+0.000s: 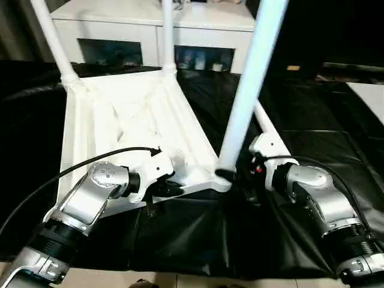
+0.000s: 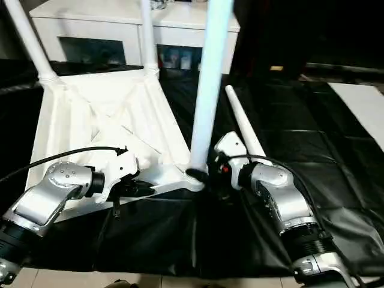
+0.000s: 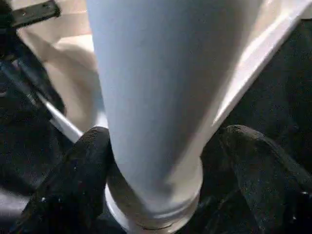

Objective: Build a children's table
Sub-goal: Rotate leg to tighten

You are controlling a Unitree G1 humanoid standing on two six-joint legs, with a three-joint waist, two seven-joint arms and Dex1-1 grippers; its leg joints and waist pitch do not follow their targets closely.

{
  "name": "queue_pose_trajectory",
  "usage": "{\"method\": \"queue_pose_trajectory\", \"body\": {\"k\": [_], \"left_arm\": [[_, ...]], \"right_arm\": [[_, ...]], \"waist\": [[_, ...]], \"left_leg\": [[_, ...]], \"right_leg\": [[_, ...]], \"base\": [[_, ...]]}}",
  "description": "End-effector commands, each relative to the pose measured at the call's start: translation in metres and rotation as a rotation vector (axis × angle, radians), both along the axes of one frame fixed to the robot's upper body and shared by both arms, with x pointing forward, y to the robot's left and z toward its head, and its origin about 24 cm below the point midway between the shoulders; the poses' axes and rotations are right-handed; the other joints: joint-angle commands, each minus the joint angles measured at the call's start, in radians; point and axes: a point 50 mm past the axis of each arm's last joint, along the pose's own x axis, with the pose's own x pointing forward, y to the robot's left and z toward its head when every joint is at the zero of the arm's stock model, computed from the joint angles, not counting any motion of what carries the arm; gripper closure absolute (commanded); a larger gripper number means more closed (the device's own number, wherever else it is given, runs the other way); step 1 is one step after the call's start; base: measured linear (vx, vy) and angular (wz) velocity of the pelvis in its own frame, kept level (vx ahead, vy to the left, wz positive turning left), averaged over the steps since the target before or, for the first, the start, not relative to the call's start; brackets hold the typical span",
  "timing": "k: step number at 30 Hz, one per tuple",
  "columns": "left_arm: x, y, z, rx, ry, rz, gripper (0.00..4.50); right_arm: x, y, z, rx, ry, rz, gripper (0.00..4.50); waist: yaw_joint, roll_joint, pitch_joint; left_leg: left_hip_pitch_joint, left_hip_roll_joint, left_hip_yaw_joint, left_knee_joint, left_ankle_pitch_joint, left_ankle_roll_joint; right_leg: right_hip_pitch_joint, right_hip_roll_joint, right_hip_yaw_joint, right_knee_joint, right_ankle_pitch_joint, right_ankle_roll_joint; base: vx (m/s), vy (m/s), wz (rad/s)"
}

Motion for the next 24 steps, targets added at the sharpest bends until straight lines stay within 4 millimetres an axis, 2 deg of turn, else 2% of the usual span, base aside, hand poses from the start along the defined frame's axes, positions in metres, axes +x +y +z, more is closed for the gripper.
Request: {"method": "queue_pose_trajectory", "body": {"k": [1,4,9,11,12,15,24], "left_arm": [[-0.0031,-0.003,-0.0002,0.018,0.011,-0.048,4.5],[-0.0033,-0.0029,-0.0004,0.017,0.014,-0.05,4.5],[-0.0033,-0.0035,-0.0003,0.014,0.016,-0.055,4.5],[-0.0035,-0.0032,-0.0004,0.014,0.016,-0.055,4.5],[-0.0037,-0.0031,-0.0004,0.014,0.017,-0.056,4.5],[-0.0044,-0.0031,-0.0008,0.013,0.021,-0.058,4.5],[-0.007,-0.0024,-0.0025,0.017,0.036,-0.066,4.5]], "right_arm": [[-0.005,-0.004,-0.0056,-0.026,0.032,0.027,0.66],[-0.0069,-0.0042,-0.0056,-0.026,0.04,0.049,0.66],[-0.0026,-0.0054,-0.0073,-0.026,0.035,0.011,0.66],[-0.0021,-0.0046,-0.0068,-0.017,0.035,0.009,0.66],[-0.0023,-0.0039,-0.0062,-0.009,0.038,0.013,0.93],[-0.0034,-0.0031,-0.0061,-0.003,0.044,0.022,1.04],[-0.006,-0.003,-0.0114,0.006,0.067,0.023,1.76]], "waist": [[0.0,-0.002,-0.065],[0.007,-0.002,-0.064],[0.006,-0.001,-0.064],[0.005,-0.003,-0.063],[0.005,-0.004,-0.063],[0.005,-0.003,-0.063],[0.006,-0.003,-0.065]], "left_leg": [[0.025,0.055,-0.023,-0.083,-0.36,0.0],[0.028,0.055,-0.022,-0.082,-0.363,0.001],[0.025,0.055,-0.025,-0.084,-0.375,-0.013],[0.025,0.054,-0.026,-0.084,-0.384,-0.015],[0.024,0.054,-0.026,-0.084,-0.386,-0.015],[0.024,0.054,-0.027,-0.085,-0.387,-0.016],[0.022,0.054,-0.025,-0.083,-0.354,-0.008]], "right_leg": [[0.027,-0.042,0.044,-0.067,-0.335,-0.19],[0.024,-0.041,0.045,-0.068,-0.344,-0.191],[0.026,-0.041,0.044,-0.067,-0.373,-0.181],[0.026,-0.04,0.043,-0.068,-0.383,-0.178],[0.027,-0.041,0.044,-0.068,-0.387,-0.176],[0.027,-0.041,0.043,-0.068,-0.394,-0.172],[0.03,-0.04,0.044,-0.063,-0.348,-0.186]], "base": [[0.0,0.0,0.0],[0.0,0.0,0.0],[0.0,0.0,0.0],[0.0,0.0,0.0],[0.0,0.0,0.0],[0.0,0.0,0.0],[0.0,0.0,0.0]]}}
